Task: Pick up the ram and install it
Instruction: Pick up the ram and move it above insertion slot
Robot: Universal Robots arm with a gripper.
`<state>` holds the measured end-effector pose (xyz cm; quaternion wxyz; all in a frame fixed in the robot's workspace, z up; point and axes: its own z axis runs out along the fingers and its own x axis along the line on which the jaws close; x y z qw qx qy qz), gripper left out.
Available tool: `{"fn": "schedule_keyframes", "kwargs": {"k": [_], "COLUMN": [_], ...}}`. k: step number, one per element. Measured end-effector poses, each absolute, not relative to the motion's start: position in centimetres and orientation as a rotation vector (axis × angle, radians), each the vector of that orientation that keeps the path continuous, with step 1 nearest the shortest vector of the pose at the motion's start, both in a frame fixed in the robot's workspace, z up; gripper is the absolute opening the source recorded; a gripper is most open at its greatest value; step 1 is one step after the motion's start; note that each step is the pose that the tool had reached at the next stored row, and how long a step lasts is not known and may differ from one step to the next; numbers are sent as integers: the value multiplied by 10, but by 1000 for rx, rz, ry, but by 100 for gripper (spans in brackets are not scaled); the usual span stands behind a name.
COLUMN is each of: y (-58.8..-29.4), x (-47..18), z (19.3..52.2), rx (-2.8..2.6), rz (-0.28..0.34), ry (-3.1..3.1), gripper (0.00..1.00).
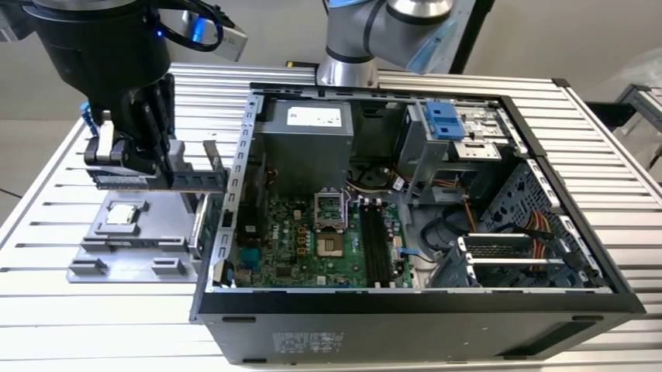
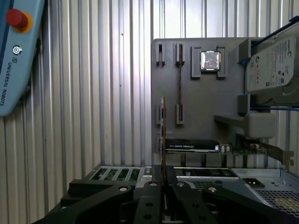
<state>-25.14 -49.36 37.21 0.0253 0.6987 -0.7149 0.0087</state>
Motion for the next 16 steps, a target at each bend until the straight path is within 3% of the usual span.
{"fn": "schedule_keyframes", "kwargs": {"k": [16], "y": [-494], "x": [-245], "z": [372], "rx": [2160], "rz": [27], "ry": [-2210], "gripper": [0]}}
